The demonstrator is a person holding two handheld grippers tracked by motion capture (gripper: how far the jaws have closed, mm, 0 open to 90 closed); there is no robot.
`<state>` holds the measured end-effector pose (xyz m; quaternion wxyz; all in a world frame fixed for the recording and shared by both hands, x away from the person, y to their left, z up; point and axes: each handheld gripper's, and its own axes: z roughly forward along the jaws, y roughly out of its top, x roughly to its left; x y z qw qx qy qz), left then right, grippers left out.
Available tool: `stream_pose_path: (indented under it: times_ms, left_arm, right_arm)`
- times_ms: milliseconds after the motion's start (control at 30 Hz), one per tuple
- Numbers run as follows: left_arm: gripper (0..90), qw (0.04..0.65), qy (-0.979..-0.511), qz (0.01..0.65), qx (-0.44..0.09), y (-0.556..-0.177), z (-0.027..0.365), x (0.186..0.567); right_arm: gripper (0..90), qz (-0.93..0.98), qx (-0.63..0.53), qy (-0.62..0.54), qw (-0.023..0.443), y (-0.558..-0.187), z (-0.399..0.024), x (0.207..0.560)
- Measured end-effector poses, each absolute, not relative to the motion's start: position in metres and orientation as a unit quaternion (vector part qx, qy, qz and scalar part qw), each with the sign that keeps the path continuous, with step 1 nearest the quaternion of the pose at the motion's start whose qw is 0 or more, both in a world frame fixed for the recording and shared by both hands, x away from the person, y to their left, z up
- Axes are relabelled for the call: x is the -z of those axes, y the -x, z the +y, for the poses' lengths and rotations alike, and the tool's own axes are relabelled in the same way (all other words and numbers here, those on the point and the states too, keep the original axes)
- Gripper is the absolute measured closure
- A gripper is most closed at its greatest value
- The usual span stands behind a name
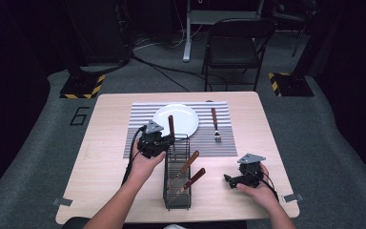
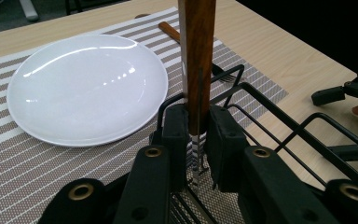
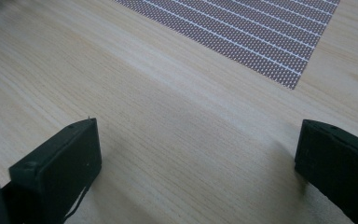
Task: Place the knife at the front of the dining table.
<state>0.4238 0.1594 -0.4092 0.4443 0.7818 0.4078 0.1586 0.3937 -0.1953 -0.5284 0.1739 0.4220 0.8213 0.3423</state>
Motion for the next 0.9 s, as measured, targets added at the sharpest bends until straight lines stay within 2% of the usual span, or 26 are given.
stream_pose_path:
  times_ms: [467,900]
  left_arm:
    - [80.7,0.459,-0.787,0.385,-0.147,-0.419,0.159,0.407]
    - [80.7,0.478,-0.779,0.380,-0.142,-0.417,0.170,0.387]
  right_arm:
    - [0.0,0.821,-0.342,-0.422,0.174,-0.394,-0.195,0.528]
    - [0.0,0.821,-0.342,-0.422,0.174,-0.394,-0.195,0.528]
